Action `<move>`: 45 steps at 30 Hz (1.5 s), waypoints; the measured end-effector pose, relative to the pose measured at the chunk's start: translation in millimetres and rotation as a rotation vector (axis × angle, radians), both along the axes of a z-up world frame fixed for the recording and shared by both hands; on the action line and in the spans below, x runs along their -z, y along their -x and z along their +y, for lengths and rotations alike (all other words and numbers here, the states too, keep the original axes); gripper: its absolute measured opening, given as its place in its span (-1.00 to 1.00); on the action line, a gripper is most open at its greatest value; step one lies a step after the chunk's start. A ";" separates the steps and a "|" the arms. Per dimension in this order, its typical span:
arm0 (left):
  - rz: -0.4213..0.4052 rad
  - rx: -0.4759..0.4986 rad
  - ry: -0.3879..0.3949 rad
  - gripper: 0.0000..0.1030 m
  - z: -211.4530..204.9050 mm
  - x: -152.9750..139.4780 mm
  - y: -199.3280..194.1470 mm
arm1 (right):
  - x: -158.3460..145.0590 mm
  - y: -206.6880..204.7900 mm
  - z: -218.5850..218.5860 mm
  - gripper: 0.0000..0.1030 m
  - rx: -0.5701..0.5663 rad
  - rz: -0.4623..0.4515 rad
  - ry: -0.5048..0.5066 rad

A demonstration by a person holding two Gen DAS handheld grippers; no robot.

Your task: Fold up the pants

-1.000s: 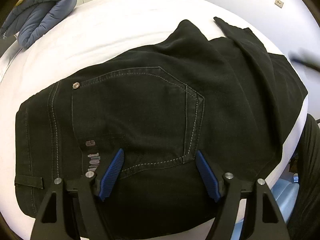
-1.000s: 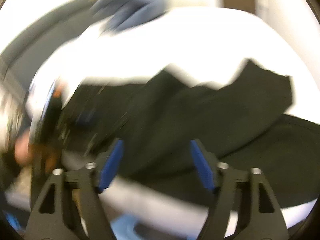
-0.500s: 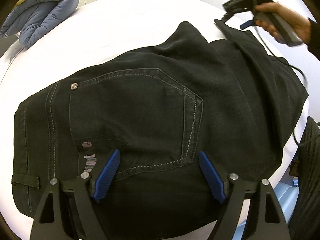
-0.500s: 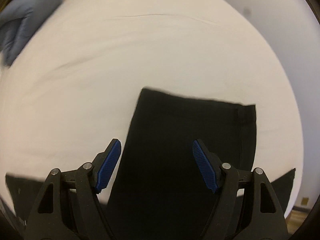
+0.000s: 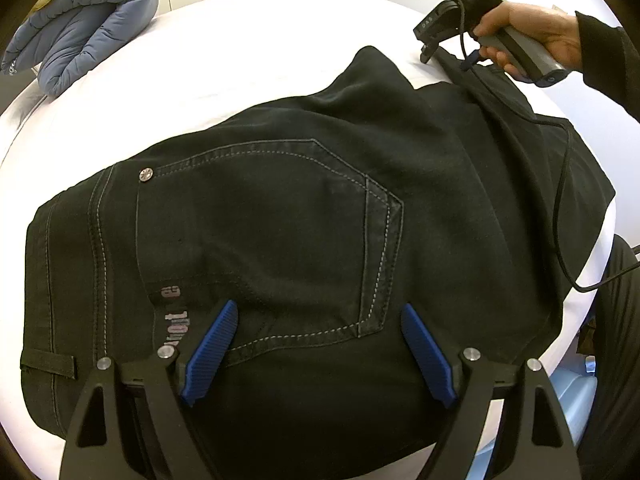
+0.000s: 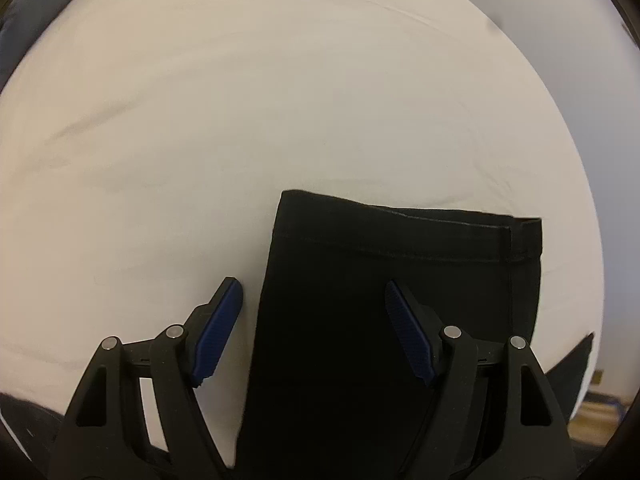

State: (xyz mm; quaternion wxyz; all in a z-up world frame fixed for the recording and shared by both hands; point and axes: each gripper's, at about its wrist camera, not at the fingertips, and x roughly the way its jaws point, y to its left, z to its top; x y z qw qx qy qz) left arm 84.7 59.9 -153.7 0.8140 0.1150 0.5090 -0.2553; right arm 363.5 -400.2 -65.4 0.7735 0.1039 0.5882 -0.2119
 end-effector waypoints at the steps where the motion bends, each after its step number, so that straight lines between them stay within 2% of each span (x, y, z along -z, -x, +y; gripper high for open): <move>1: 0.000 0.000 0.001 0.64 -0.5 0.1 -0.2 | -0.9 -1.9 4.1 0.08 -0.024 -0.012 -0.005; 4: 0.000 -0.001 0.000 0.65 -1.2 -0.2 -0.4 | -6.4 -0.3 8.2 -0.67 -0.082 -0.034 0.006; 5: 0.000 -0.001 -0.001 0.65 -1.5 -0.2 -0.4 | -9.0 1.1 7.5 -0.82 -0.086 -0.045 -0.003; 7: 0.001 -0.003 -0.003 0.66 -3.5 -0.3 -1.1 | -16.3 10.1 0.5 -0.93 -0.078 -0.090 -0.043; 11: 0.007 -0.003 -0.008 0.66 -6.1 -0.7 -2.5 | -51.0 50.3 -17.5 -0.96 -0.038 -0.250 -0.102; 15: 0.013 -0.002 -0.013 0.70 -9.1 -0.6 -3.8 | -90.0 128.6 -35.8 -0.96 0.029 -0.429 -0.123; 18: 0.019 -0.003 -0.021 0.74 -12.2 -0.2 -5.6 | -104.8 211.0 -43.4 -0.96 0.130 -0.532 -0.156; 20: 0.024 -0.007 -0.024 0.78 -15.0 -0.3 -7.0 | -103.1 263.7 -67.2 -0.96 0.207 -0.580 -0.189; 23: 0.032 -0.016 -0.029 0.84 -20.6 0.6 -9.6 | -91.9 339.9 -70.8 -0.96 0.327 -0.616 -0.198; 28: 0.053 -0.026 -0.052 0.88 -30.8 -0.3 -14.9 | -30.6 424.1 -106.9 -0.99 0.555 -0.623 -0.342; 31: 0.061 -0.031 -0.073 0.91 -39.0 -1.9 -17.3 | -1.4 443.9 -105.0 -0.99 0.618 -0.612 -0.391; 32: 0.065 -0.034 -0.078 0.92 -40.9 -1.7 -18.6 | 3.2 433.8 -104.7 -0.99 0.627 -0.613 -0.403; 38: 0.081 -0.060 -0.098 0.93 -51.1 -3.1 -20.9 | 9.5 431.4 -99.2 -0.99 0.631 -0.641 -0.429; 41: 0.084 -0.072 -0.106 0.93 -53.1 -3.2 -20.0 | 18.1 462.9 -159.5 -1.00 0.640 -0.646 -0.442; 45: 0.082 -0.078 -0.105 0.93 -57.1 -3.3 -17.4 | 20.1 473.0 -169.8 -1.00 0.647 -0.648 -0.447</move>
